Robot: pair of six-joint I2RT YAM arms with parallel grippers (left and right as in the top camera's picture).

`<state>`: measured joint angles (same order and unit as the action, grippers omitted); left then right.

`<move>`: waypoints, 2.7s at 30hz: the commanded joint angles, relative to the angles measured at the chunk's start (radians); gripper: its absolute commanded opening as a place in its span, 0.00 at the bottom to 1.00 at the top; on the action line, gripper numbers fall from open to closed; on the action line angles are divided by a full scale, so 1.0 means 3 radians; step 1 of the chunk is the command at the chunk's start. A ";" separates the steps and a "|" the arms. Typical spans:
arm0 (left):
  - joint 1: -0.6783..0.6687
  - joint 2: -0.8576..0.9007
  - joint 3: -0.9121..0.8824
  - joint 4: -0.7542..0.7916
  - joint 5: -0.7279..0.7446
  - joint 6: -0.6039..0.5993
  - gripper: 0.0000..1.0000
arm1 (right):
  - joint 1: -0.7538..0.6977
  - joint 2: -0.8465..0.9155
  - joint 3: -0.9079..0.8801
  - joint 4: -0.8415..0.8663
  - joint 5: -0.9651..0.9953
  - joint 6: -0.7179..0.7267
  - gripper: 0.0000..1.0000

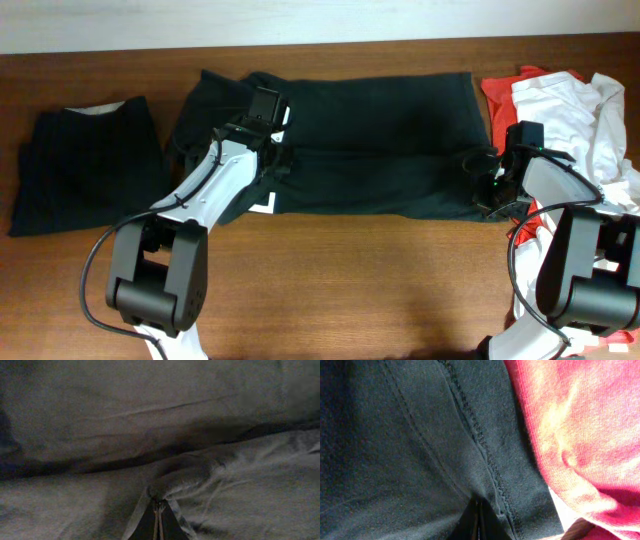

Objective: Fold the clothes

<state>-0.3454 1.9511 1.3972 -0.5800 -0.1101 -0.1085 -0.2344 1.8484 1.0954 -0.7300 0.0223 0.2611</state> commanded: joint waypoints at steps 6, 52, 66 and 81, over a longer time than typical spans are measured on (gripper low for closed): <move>0.0011 0.0163 0.0022 0.0052 -0.0074 0.0018 0.47 | -0.0008 0.0094 -0.0146 -0.0048 0.0228 0.0033 0.04; 0.1052 -0.0306 -0.0423 -0.0642 0.0080 -0.0423 0.28 | -0.0008 0.0094 -0.0146 -0.0085 0.0228 0.0032 0.04; 0.1053 -0.0140 -0.0416 -0.0334 0.0217 -0.0421 0.00 | -0.0008 0.0094 -0.0146 -0.0088 0.0226 0.0032 0.05; 0.1157 -0.0108 0.0233 -0.0708 -0.0050 -0.0407 0.71 | -0.0008 0.0094 -0.0146 -0.0128 0.0228 0.0032 0.05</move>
<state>-0.0132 1.9022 1.4647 -0.7200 -0.0601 -0.2317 -0.2344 1.8484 1.0946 -0.7387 0.0307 0.2623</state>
